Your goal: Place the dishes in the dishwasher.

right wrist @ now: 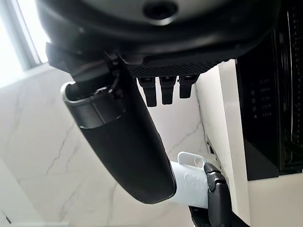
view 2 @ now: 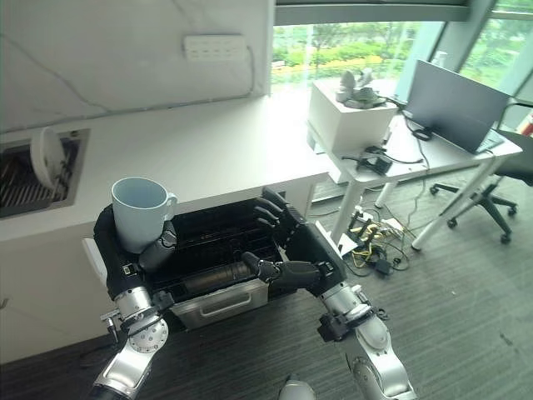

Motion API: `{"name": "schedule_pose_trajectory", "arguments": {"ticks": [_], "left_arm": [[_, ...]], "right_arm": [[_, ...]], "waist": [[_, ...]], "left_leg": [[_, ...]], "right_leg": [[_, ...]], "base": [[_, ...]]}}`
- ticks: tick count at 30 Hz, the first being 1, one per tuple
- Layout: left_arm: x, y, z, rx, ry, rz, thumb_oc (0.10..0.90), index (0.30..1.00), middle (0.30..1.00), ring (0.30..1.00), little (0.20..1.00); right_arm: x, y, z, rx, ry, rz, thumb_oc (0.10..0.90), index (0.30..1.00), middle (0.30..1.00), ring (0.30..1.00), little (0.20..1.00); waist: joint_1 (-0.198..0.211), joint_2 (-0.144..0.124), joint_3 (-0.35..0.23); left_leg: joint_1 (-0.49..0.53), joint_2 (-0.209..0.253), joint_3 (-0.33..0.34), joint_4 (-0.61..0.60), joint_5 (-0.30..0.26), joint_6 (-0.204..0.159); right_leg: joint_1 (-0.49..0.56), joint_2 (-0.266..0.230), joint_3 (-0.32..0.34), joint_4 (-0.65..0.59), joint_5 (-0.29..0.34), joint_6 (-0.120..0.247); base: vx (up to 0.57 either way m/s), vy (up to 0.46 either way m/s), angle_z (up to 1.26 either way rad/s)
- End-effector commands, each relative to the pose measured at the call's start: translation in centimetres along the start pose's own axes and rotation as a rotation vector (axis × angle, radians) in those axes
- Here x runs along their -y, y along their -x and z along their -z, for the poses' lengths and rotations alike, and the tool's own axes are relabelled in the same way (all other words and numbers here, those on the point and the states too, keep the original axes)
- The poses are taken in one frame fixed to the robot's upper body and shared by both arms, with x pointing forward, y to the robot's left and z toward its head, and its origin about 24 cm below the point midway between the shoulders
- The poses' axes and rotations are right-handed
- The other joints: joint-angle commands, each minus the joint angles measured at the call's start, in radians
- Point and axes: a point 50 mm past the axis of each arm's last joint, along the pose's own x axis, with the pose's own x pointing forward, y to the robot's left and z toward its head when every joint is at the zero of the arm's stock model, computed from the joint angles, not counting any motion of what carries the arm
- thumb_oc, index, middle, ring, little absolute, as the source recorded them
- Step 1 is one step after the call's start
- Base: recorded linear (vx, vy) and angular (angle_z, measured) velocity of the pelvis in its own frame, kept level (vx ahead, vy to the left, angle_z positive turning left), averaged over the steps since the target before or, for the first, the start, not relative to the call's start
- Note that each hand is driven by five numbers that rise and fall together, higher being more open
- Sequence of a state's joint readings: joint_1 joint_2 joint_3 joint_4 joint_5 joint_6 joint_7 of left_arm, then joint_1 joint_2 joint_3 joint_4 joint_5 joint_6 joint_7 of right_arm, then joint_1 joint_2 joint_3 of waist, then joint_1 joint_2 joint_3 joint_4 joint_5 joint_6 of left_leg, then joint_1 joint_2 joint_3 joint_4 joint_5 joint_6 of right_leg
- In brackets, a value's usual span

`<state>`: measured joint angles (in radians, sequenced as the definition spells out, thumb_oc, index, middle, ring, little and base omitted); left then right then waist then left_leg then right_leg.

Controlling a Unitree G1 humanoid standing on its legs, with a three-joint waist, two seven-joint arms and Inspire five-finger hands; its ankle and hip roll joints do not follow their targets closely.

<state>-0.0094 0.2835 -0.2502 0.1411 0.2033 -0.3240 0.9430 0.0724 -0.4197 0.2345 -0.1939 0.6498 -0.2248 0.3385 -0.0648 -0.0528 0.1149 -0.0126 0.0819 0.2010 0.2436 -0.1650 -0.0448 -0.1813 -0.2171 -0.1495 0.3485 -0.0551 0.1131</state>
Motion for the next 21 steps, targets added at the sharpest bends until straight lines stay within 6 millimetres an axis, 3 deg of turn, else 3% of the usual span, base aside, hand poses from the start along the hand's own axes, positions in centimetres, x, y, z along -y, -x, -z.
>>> {"name": "schedule_pose_trajectory", "arguments": {"ticks": [1,11,21], "left_arm": [[0.1,-2.1,-5.0,0.345,0.095,0.093,0.4,0.3,0.3,0.3,0.3],[1.1,-0.2,-5.2,0.372,0.133,0.269,0.4,0.3,0.3,0.3,0.3],[1.2,-0.1,-5.2,0.376,0.146,0.321,0.4,0.3,0.3,0.3,0.3]], "right_arm": [[-1.8,-2.5,-5.5,0.294,0.065,-0.114,0.8,0.9,0.9,0.9,0.9],[-0.7,-3.9,-6.6,0.293,0.128,-0.068,0.8,0.9,0.9,0.9,0.9],[0.0,-4.4,-6.7,0.262,0.156,-0.048,0.8,0.9,0.9,0.9,0.9]], "waist": [[0.014,-0.031,-0.026],[0.083,-0.032,-0.04],[0.102,-0.025,-0.05]], "left_leg": [[-0.001,-0.017,0.0,0.056,-0.128,0.044],[-0.047,-0.015,-0.072,0.056,-0.116,0.03],[-0.064,-0.014,-0.093,0.056,-0.108,0.024]], "right_leg": [[0.081,0.002,0.026,-0.049,-0.065,0.089],[0.107,0.005,-0.041,-0.049,-0.099,0.071],[0.114,0.008,-0.055,-0.049,-0.114,0.063]], "base": [[0.04,-0.054,0.54],[0.04,-0.027,0.37],[0.02,-0.005,0.14]]}}
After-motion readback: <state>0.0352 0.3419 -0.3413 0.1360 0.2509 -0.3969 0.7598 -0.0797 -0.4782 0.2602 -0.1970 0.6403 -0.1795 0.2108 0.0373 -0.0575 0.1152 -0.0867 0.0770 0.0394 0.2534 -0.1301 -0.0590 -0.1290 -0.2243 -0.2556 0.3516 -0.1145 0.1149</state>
